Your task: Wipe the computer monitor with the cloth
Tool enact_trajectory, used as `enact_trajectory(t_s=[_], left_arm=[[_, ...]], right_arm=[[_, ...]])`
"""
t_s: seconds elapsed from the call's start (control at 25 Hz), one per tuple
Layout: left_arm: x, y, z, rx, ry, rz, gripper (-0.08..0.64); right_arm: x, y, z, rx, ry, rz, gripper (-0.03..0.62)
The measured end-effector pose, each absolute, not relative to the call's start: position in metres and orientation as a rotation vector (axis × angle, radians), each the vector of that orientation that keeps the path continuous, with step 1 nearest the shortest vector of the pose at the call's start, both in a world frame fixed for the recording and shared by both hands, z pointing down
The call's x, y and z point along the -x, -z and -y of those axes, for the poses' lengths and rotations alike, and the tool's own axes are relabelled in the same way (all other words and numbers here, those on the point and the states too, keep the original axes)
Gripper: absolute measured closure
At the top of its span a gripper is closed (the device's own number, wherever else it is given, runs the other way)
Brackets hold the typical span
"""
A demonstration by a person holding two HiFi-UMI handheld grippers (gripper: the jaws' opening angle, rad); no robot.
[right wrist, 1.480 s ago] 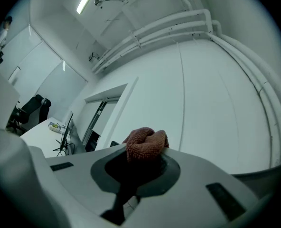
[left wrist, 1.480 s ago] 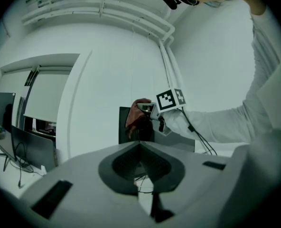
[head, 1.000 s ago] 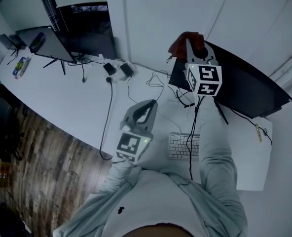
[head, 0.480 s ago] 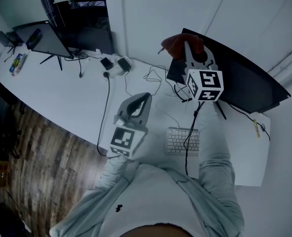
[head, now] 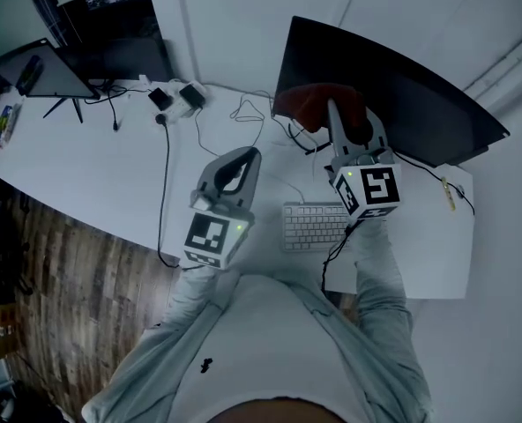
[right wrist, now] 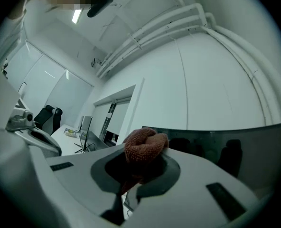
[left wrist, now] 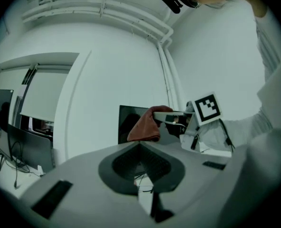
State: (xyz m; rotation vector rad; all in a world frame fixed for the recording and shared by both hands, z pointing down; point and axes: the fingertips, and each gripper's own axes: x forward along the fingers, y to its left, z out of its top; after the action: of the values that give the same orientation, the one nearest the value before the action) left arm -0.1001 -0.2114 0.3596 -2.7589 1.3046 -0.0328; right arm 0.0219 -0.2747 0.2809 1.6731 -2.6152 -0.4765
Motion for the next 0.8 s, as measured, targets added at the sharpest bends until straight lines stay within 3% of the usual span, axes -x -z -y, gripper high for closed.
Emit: enact_trajectory(t_s=[0.36, 0.8], left_arm=[[0.066, -0.392, 0.197, 2.858, 0.111, -1.18, 0.54], [0.079, -0.435, 0.188, 2.906, 0.206, -1.245, 0.54]], right_arm=[[-0.071, -0.363, 0.203, -1.726, 0.234, 2.54, 0.557], [-0.116, -0.417, 0.153, -1.98, 0.017, 2.436, 0.557]])
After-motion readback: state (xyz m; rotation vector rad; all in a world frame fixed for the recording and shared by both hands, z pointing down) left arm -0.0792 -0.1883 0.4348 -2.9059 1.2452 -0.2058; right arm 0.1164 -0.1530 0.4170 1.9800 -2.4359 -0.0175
